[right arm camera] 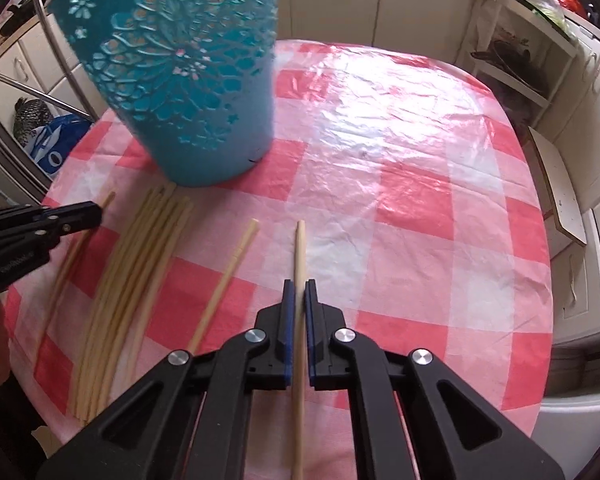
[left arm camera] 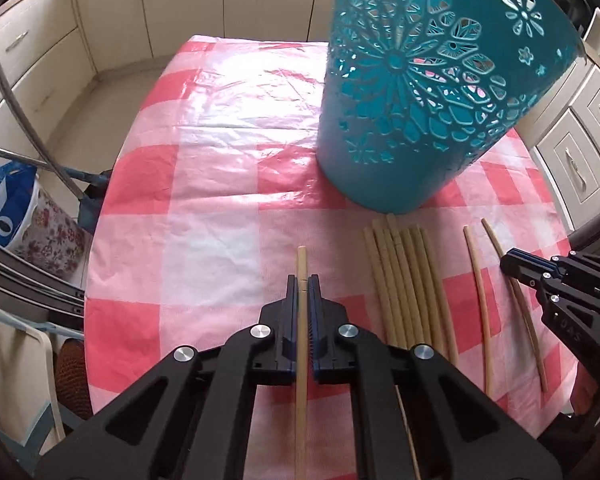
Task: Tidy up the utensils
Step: 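Lift the left gripper's chopstick into the teal basket and release while the right gripper holds its chopstick, then lift the chopstick with the right gripper into the teal basket and open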
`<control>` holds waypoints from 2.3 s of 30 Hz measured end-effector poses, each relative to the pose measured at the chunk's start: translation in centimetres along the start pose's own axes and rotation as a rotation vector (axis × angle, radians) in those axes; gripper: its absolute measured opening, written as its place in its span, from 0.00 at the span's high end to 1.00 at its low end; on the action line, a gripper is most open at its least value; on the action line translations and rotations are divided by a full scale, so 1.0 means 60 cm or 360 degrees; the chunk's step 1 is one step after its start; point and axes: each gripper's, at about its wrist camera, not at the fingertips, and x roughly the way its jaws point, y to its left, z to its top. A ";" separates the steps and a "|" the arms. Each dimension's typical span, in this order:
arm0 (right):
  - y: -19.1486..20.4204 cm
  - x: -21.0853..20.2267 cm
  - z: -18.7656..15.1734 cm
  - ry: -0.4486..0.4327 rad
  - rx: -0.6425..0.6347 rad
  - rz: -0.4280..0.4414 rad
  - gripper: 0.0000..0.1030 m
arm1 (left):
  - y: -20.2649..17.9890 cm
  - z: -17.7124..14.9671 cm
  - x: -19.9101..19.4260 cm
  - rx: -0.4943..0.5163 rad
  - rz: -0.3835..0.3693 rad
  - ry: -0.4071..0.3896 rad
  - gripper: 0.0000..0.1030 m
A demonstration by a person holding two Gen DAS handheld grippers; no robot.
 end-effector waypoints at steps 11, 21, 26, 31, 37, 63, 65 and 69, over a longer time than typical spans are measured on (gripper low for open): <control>-0.013 0.004 0.003 0.0018 0.0027 0.0076 0.94 | -0.018 -0.007 -0.073 -0.0043 -0.0069 -0.0109 0.96; -0.038 -0.009 0.013 -0.0029 0.0237 0.0253 0.94 | -0.032 0.134 -0.335 -0.0138 -0.0464 -0.0990 0.96; -0.047 -0.013 0.014 -0.0081 0.0308 0.0284 0.94 | -0.059 0.215 -0.306 -0.0179 -0.0313 -0.1255 0.96; -0.072 -0.016 0.018 -0.0122 0.0376 0.0264 0.94 | -0.050 0.263 -0.248 -0.0323 -0.0252 -0.1297 0.96; -0.084 -0.020 0.024 -0.0160 0.0424 0.0252 0.94 | -0.051 0.258 -0.194 -0.0325 -0.0153 -0.1245 0.96; -0.117 -0.205 0.040 -0.0758 0.0676 0.0824 0.94 | 0.019 0.046 -0.205 -0.0271 0.0008 -0.0938 0.26; -0.106 -0.233 0.071 -0.0856 0.0666 0.0851 0.94 | 0.022 0.048 -0.215 -0.0280 -0.0002 -0.0964 0.26; -0.064 -0.279 0.170 -0.1105 0.0636 0.0784 0.94 | 0.040 0.052 -0.227 -0.0319 -0.0010 -0.0981 0.25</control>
